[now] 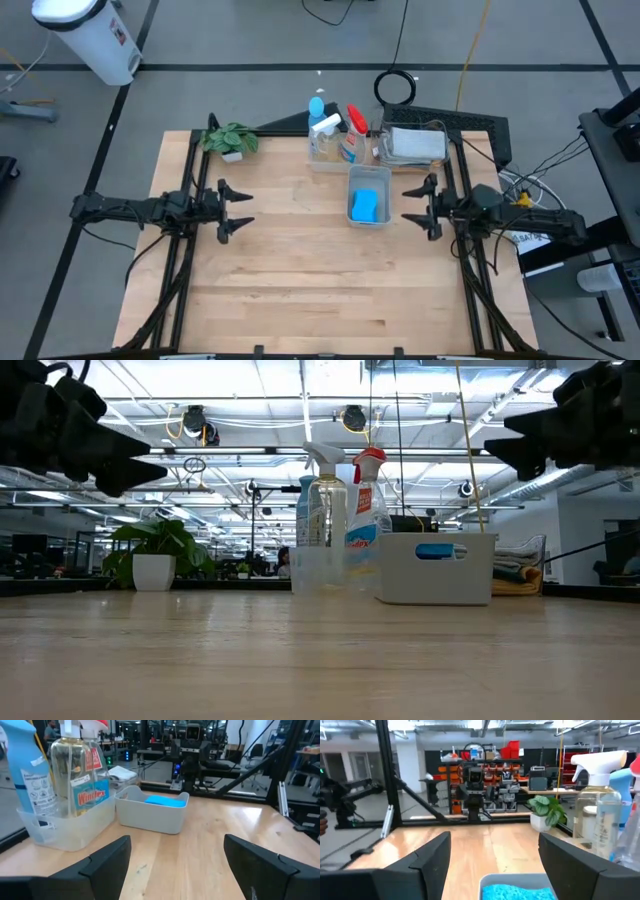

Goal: Pick & Place Kitchen Items
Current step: Return to Home Position

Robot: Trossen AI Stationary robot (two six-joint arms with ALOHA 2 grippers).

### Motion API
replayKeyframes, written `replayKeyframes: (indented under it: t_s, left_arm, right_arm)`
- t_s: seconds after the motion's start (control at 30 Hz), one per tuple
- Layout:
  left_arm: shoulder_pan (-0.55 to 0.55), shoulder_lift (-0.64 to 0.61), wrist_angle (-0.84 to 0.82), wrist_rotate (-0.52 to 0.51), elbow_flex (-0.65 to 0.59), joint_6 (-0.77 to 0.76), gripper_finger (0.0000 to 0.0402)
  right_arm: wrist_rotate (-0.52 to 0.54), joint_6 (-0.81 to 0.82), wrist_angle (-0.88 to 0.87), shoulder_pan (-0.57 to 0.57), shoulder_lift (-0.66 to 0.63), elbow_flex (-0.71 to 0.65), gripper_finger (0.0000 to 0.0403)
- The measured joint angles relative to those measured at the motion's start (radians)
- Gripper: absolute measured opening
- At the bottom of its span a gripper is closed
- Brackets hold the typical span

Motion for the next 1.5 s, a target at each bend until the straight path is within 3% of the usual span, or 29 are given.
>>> replayKeyframes:
  t_s: [0.37, 1.5]
  left_arm:
    - [0.0, 0.0, -0.005, -0.001, 0.0, 0.213, 0.0324]
    - [0.0, 0.0, -0.005, -0.002, 0.0, 0.209, 0.0324]
  right_arm:
    - [-0.006, -0.048, -0.141, 0.0, 0.0, -0.005, 0.0267]
    - [-0.006, -0.104, -0.149, 0.0, 0.0, -0.008, 0.0267]
